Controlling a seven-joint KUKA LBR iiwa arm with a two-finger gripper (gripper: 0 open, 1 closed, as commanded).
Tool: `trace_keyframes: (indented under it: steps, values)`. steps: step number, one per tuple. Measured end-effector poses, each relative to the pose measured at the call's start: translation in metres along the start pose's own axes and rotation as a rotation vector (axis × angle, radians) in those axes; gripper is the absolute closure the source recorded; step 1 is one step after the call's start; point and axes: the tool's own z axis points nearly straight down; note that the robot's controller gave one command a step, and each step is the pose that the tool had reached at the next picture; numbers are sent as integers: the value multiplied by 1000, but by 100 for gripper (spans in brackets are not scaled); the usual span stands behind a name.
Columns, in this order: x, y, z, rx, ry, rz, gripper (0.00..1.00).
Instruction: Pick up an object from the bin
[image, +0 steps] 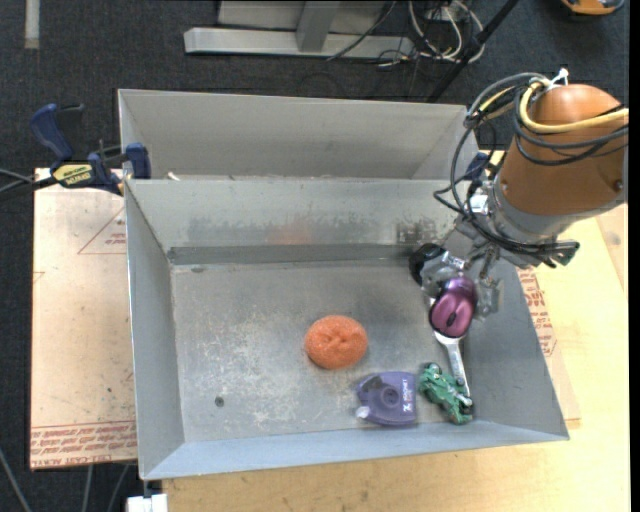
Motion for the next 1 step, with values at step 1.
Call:
trace_keyframes:
  steps: [1]
  values:
    - [0, 0, 0, -1, 0, 0, 100]
